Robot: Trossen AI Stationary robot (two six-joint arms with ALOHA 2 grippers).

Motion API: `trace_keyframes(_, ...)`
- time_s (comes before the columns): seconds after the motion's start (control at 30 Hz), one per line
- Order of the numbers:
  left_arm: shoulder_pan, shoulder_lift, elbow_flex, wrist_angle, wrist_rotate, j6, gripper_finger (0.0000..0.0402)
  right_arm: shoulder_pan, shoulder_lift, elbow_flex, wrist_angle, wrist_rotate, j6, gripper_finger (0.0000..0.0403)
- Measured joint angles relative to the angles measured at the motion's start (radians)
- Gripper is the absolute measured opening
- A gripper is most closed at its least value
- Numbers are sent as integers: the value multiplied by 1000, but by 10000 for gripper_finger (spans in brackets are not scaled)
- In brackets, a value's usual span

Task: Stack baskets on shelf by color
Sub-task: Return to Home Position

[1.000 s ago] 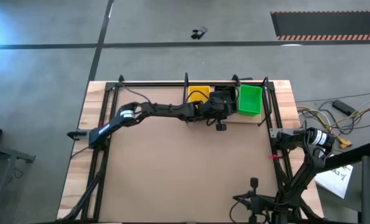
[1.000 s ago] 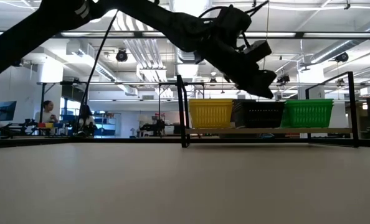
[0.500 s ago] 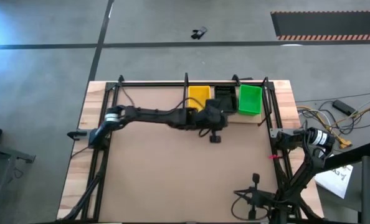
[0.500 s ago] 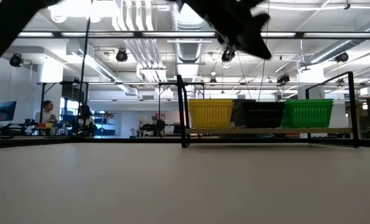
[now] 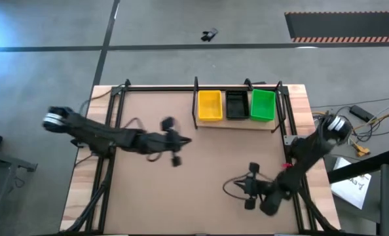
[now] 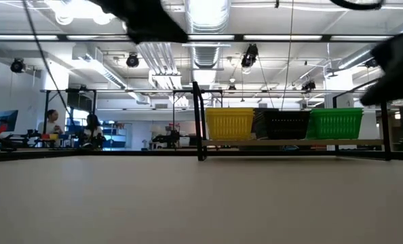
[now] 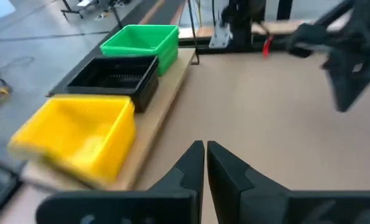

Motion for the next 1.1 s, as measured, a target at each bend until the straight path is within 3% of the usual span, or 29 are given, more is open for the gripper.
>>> trace_keyframes(0.23,-3,-407,-390,134,3,-92,3,-234,-377,-198,343,-303,-454,9)
trace_keyframes(0.53,44,-907,-652,119,39,-105,1,-569,-868,-363,354,-635,-556,8)
trace_keyframes(0.67,81,-1069,-718,70,96,-77,0,-625,-1009,-403,300,-664,-571,8)
trace_keyframes(0.87,116,-1362,-753,-94,94,-74,0,-622,-1154,-453,239,-667,-555,8)
trace_keyframes(1.1,116,-1309,-755,-129,93,-67,0,-622,-1259,-535,236,-664,-555,8)
